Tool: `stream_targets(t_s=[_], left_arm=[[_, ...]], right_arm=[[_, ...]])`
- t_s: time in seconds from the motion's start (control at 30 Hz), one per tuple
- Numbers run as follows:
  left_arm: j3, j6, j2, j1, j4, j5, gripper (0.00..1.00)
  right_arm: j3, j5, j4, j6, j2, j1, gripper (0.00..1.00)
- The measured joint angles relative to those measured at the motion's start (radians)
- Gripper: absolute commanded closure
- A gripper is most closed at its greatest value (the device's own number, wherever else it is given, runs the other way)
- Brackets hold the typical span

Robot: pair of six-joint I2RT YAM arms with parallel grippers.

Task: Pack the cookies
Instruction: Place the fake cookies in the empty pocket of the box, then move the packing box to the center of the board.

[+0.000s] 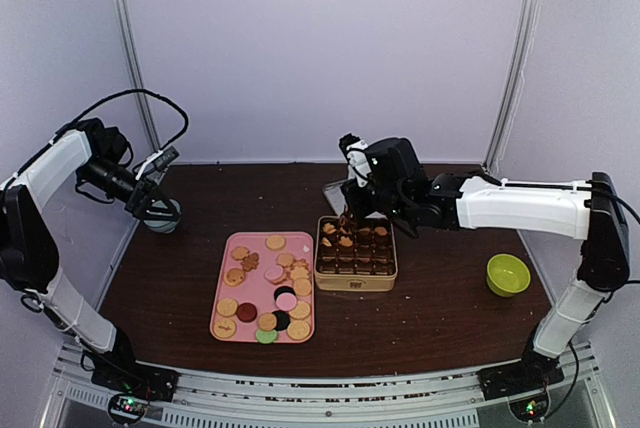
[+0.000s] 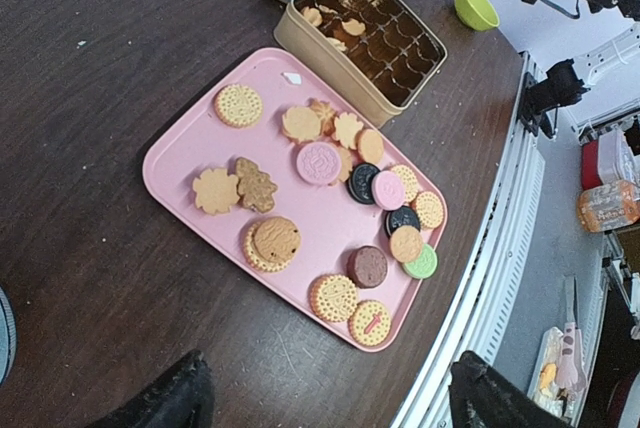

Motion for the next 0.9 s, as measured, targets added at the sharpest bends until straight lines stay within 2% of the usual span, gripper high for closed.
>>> stream_targets(t_s=[0.2, 0.43, 0.67, 0.9], left_arm=[[0.002, 0.002, 0.001, 0.0, -0.006, 0.003, 0.16], [0.002, 0.004, 0.003, 0.0, -0.014, 0.006, 0.16], [0.002, 0.008, 0.003, 0.0, -0.014, 0.006, 0.17], [0.002, 0.015, 0.006, 0.0, -0.017, 0.009, 0.17]], right_arm=[[0.097, 0.005, -0.005, 0.014, 0.035, -0.076, 0.78], [0.236, 0.025, 0.003, 0.012, 0.197, -0.094, 0.81], [0.214, 0.018, -0.02, 0.018, 0.26, -0.093, 0.84], [0.051, 0.013, 0.019, 0.043, 0.152, -0.086, 0.85]])
